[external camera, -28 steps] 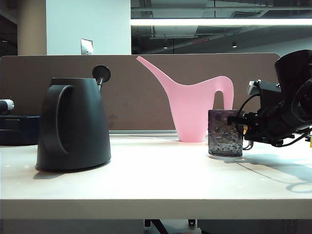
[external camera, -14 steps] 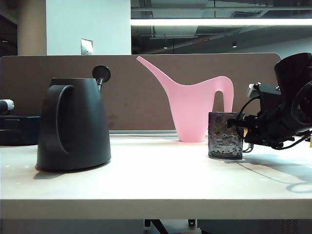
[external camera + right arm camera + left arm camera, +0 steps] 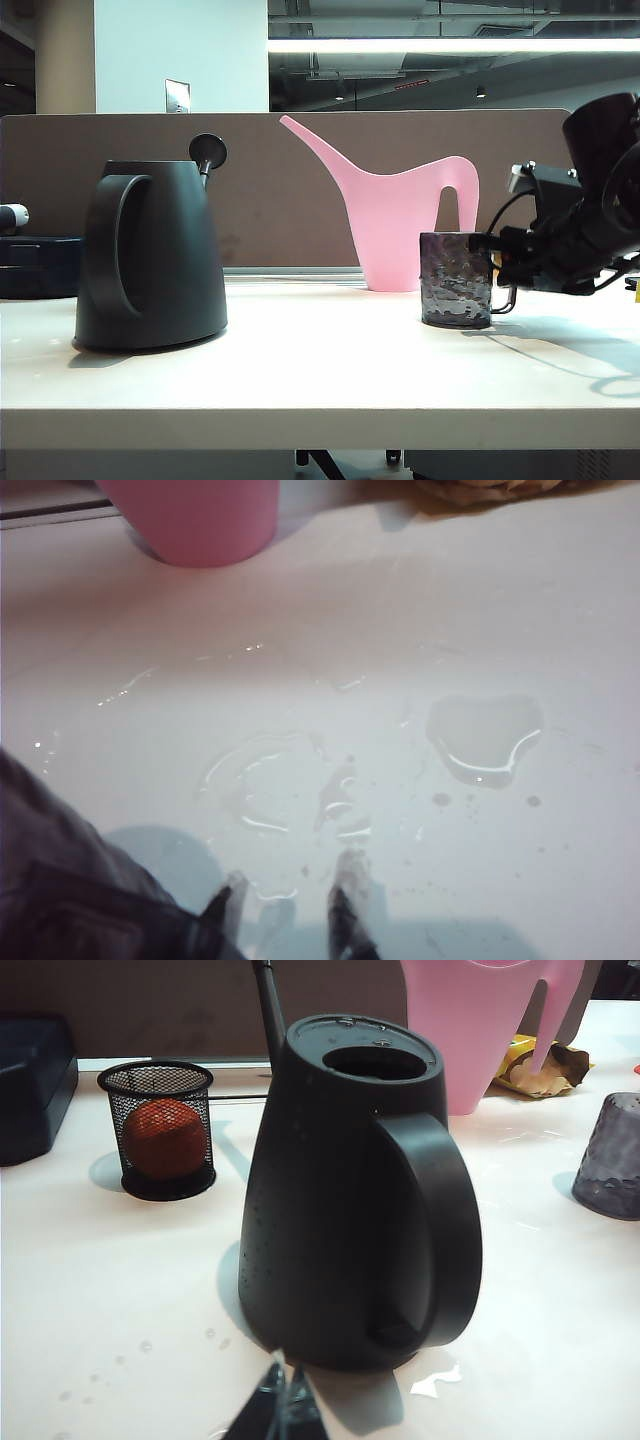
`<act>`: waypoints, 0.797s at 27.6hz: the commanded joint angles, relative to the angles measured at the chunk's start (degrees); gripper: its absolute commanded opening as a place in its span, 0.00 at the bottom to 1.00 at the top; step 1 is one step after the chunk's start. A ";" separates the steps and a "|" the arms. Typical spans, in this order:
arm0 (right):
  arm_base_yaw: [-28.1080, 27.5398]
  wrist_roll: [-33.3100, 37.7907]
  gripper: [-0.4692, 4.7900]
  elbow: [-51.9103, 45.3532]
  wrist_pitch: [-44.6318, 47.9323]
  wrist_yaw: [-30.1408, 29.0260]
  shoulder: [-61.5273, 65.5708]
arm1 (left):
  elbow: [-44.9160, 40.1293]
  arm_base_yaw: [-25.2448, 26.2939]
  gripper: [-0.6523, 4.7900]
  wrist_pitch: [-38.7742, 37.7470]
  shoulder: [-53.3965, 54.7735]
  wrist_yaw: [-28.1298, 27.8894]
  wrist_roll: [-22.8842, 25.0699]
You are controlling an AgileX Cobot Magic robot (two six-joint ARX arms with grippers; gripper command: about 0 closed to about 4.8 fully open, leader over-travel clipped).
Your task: Pour the water from the cup into the kettle.
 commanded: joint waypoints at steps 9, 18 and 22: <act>0.02 -0.26 0.31 0.04 -10.51 -0.09 -5.07 | 0.13 -0.02 0.11 0.39 0.04 0.09 -0.22; -0.07 -0.50 0.31 0.04 -17.70 0.52 -12.46 | 0.11 -0.02 0.11 0.37 0.04 0.09 -0.20; -0.15 -0.66 0.31 0.02 -23.58 0.81 -16.79 | 0.11 -0.02 0.11 0.35 0.04 0.07 -0.17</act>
